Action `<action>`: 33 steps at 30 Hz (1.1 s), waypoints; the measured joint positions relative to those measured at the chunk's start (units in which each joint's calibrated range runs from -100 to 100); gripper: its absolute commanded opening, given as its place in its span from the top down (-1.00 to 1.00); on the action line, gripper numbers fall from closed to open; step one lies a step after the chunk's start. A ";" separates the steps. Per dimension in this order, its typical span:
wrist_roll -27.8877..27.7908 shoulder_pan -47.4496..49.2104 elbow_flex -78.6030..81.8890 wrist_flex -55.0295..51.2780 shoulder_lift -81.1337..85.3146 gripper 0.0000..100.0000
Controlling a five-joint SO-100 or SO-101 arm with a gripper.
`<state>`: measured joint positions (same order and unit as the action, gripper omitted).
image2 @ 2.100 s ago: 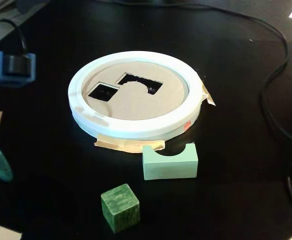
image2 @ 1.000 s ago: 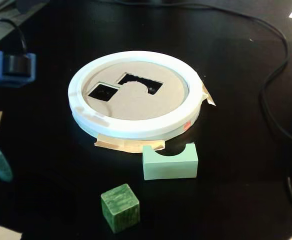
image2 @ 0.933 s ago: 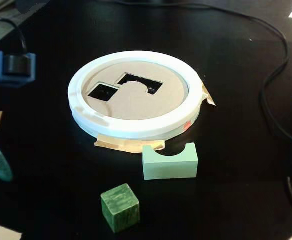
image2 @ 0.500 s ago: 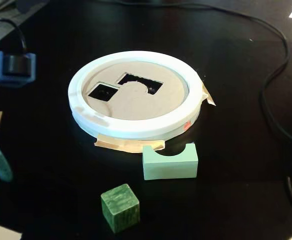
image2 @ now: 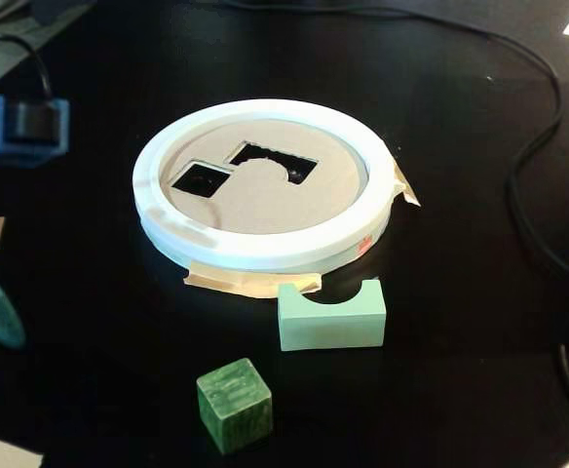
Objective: Pick up the square block and drop it in corresponding square shaped hole
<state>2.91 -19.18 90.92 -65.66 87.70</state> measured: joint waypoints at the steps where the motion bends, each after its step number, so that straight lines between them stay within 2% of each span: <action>1: 0.00 0.00 -0.68 0.00 0.00 -0.55; 7: 0.00 0.00 -9.57 0.00 -0.36 -0.57; 13: 2.10 0.10 -21.96 0.00 -11.15 -0.58; 26: 12.11 16.88 -74.96 -1.36 -73.47 -0.58; 33: 13.77 16.28 -94.29 -9.70 -96.48 -0.57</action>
<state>16.68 -2.90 -3.37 -75.36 -8.78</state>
